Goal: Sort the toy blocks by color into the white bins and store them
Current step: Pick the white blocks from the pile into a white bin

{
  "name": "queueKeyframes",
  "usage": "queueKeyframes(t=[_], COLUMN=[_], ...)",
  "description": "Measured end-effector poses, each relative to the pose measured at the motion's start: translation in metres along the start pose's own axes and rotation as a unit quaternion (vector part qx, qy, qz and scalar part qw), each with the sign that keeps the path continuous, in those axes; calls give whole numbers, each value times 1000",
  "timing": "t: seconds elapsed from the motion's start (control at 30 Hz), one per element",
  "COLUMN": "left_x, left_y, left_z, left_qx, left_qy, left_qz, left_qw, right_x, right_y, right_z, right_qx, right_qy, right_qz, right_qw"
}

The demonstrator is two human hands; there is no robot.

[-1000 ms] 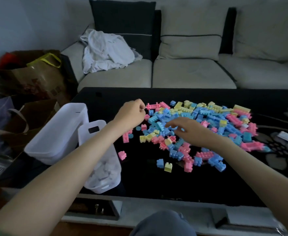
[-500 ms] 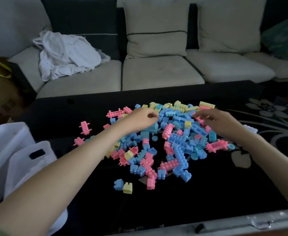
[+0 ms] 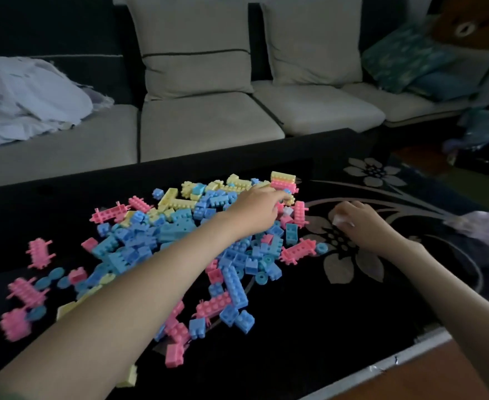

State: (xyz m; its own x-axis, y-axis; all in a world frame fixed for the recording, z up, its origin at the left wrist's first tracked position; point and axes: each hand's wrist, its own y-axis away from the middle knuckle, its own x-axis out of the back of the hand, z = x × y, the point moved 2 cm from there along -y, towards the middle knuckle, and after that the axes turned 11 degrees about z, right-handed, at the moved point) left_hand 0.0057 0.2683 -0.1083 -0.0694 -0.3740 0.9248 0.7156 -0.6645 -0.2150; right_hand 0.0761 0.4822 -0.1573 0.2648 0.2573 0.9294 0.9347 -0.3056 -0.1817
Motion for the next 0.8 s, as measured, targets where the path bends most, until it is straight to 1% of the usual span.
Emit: queueKeyframes(t=[0.1, 0.2, 0.43, 0.53, 0.63, 0.77, 0.8], left_x=[-15, -26, -27, -2, 37, 87, 98], left_y=[-20, -30, -19, -1, 35, 119, 143], left_z=[3, 4, 4, 4, 0, -18, -26], left_qx=[-18, -39, -61, -29, 23, 104, 134], left_qy=[-75, -144, -152, -129, -109, -110, -112], left_qz=[-14, -21, 42, 75, 108, 151, 152], left_qw=[997, 989, 986, 988, 988, 977, 973], right_x=[1, 7, 25, 33, 37, 29, 25], right_y=[0, 3, 8, 13, 22, 50, 59], right_z=[-18, -29, -55, -75, -107, -183, -205], right_qx=[41, 40, 42, 33, 32, 101, 120], right_qy=[-47, -72, -116, -147, -201, -245, -257], right_qz=[15, 30, 62, 71, 41, 0, -11], right_qw=[998, 996, 990, 986, 978, 964, 959])
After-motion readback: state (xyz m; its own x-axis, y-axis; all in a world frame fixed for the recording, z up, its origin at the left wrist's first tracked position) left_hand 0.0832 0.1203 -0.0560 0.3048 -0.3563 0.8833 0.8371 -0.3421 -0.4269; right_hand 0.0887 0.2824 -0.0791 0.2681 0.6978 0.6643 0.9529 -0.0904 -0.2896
